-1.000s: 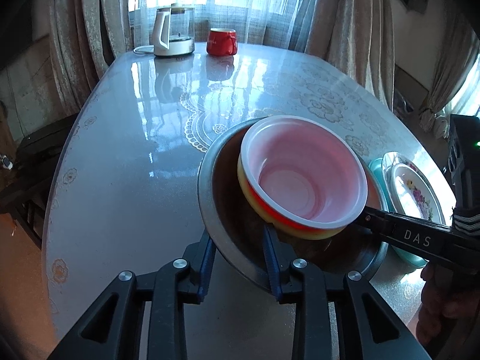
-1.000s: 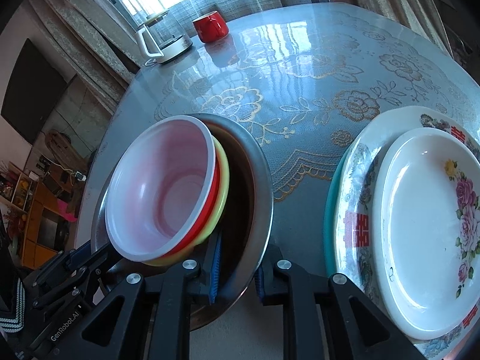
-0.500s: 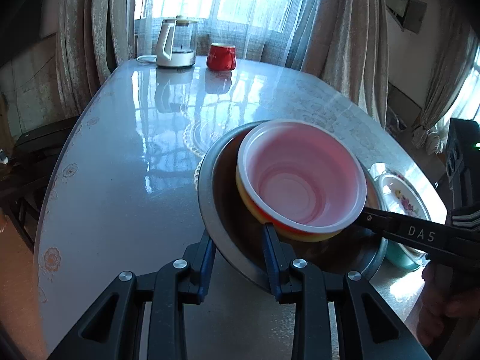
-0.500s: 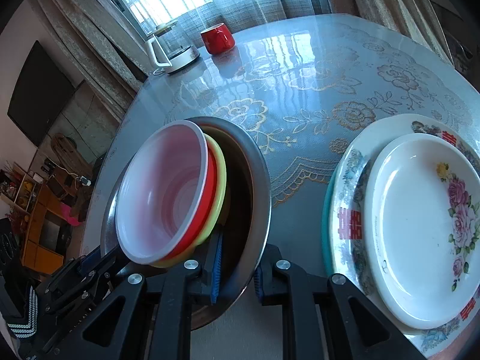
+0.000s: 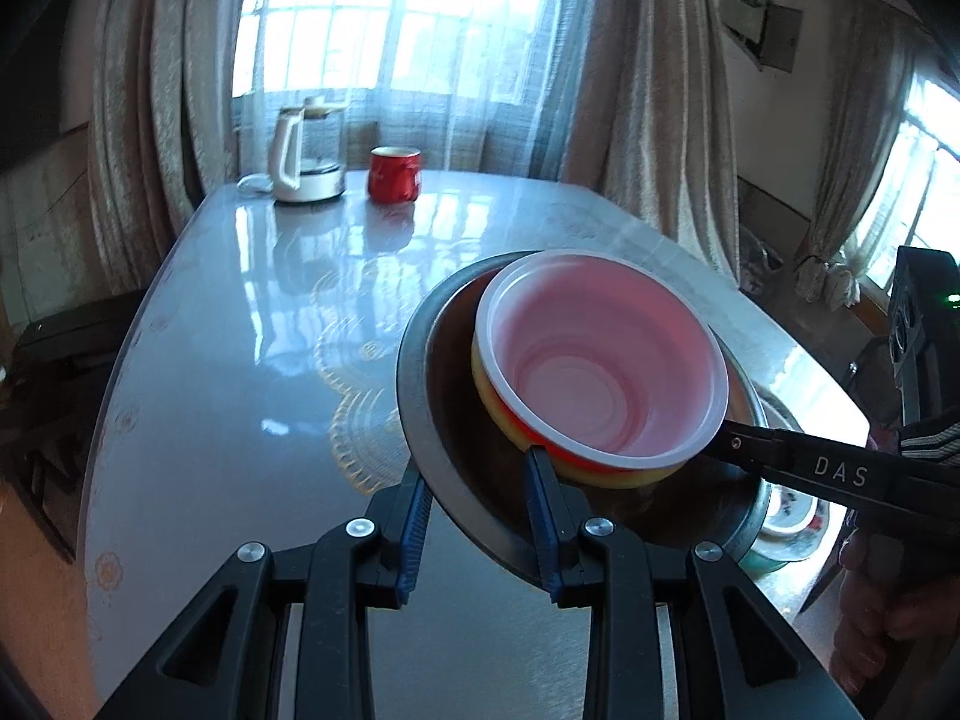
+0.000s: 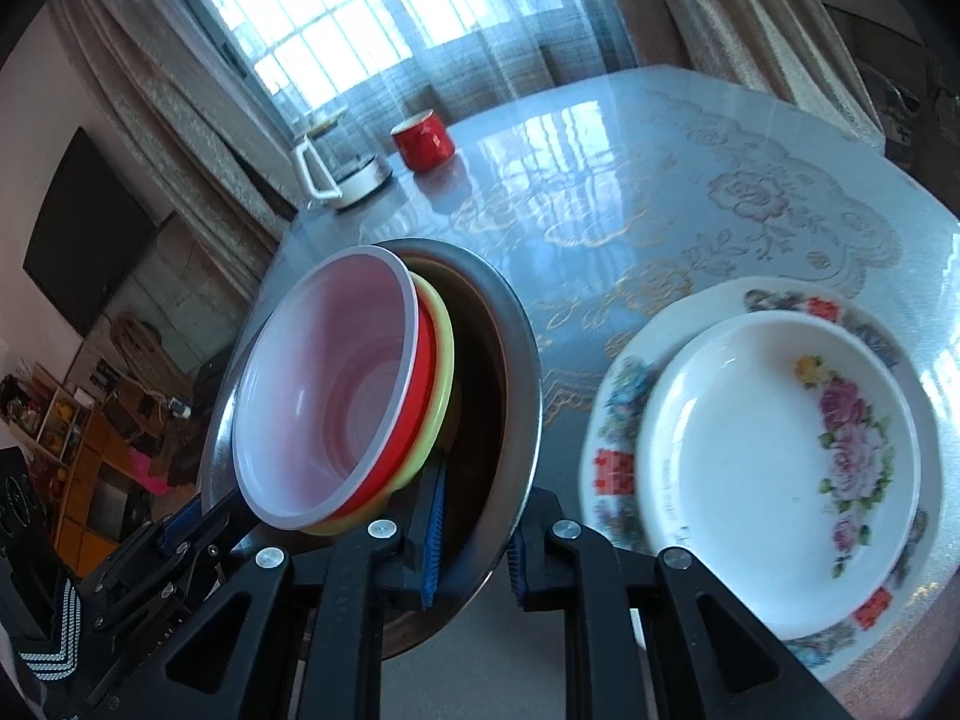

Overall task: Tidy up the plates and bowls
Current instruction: 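Lift the nested steel bowl with both grippers and carry it over the plates, then lower the steel bowl onto the floral plate stack with both grippers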

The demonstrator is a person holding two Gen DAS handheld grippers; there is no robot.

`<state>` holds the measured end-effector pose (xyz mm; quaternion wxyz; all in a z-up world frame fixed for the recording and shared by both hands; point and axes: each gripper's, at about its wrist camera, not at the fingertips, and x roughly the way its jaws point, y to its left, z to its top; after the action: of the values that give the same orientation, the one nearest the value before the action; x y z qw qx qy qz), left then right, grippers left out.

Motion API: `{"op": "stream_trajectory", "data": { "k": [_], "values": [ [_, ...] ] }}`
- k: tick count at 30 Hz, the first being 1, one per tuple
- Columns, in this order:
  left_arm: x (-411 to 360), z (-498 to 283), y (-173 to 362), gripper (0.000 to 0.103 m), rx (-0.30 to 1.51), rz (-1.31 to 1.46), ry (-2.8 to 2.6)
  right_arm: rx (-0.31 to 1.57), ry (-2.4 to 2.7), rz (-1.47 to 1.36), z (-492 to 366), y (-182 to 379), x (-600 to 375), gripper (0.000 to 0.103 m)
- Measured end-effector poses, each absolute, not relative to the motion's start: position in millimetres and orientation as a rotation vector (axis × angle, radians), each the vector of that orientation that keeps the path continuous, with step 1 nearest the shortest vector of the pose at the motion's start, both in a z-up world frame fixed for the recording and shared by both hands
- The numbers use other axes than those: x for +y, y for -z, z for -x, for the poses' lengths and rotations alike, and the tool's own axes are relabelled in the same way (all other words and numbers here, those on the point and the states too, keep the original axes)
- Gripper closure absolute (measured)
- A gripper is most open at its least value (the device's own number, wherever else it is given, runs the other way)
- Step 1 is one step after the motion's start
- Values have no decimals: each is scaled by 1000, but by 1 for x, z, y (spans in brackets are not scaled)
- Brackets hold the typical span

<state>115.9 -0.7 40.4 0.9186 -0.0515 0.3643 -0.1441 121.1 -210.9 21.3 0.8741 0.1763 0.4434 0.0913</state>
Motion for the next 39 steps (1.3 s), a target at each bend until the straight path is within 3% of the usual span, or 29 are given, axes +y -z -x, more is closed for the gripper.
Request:
{"op": "stream_trajectory", "data": {
  "k": [39],
  "values": [
    [-146, -128, -62, 71, 709, -26, 559, 787, 86, -519, -67, -42, -346, 86]
  ]
}}
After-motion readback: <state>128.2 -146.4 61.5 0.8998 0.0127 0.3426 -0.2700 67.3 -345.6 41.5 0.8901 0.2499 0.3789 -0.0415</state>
